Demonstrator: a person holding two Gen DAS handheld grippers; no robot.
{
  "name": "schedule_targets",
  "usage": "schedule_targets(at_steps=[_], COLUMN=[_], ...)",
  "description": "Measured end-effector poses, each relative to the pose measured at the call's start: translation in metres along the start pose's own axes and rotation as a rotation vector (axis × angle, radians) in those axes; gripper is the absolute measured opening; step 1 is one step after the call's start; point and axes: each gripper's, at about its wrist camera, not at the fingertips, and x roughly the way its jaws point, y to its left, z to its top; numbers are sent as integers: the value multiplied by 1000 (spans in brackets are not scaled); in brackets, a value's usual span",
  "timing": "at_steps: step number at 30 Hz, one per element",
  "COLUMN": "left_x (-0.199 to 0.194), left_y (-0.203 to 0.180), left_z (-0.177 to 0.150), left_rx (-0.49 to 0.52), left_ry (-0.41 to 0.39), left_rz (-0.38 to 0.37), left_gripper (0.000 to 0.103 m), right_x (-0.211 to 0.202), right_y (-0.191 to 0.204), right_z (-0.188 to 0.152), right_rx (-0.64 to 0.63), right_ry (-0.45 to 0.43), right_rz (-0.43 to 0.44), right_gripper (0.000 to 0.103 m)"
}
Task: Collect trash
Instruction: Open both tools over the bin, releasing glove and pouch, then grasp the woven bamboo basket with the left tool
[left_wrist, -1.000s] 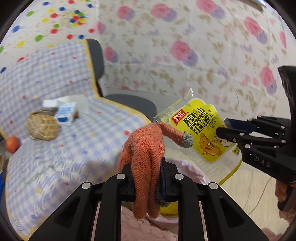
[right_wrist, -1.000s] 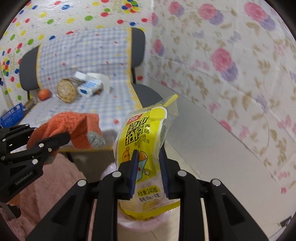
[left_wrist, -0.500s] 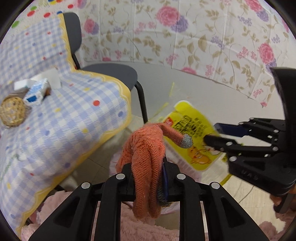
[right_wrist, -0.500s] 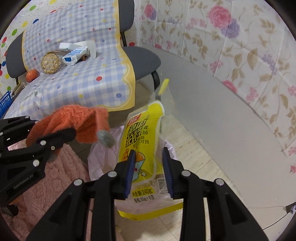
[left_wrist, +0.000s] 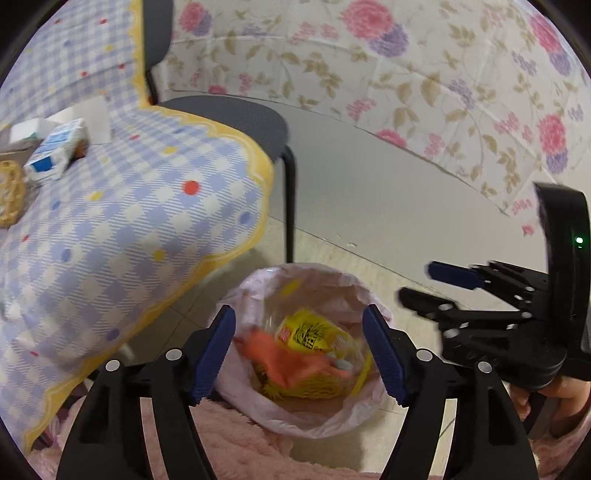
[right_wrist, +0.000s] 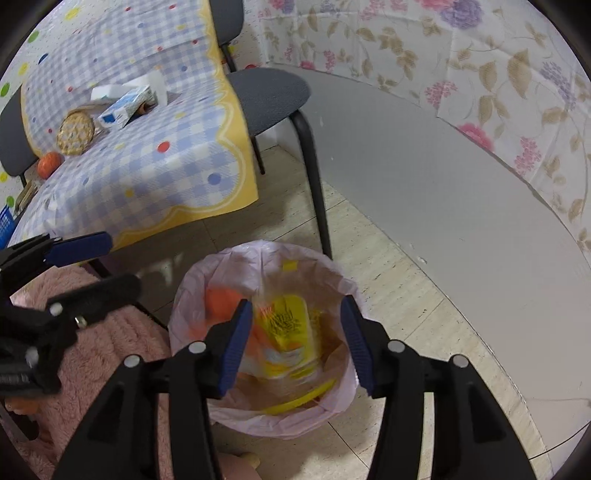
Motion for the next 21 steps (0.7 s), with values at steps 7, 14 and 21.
schedule_targets(at_steps=[7,14,21], left_x=[-44,-87,-123], left_y=[17,37,77], left_z=[7,7,-1], left_rx=[-52,-90,-168], left_ry=[-85,-149,-182], left_rz=[100,189,329], left_gripper=[73,73,74], right_x=[-38,-68,-68], right_y=[-2,25,69], right_z=[15,32,55], right_rx=[16,-35,-96], right_ry=[-100,-181,-202], right_rz=[10,62,143], right_gripper=[50,50,52])
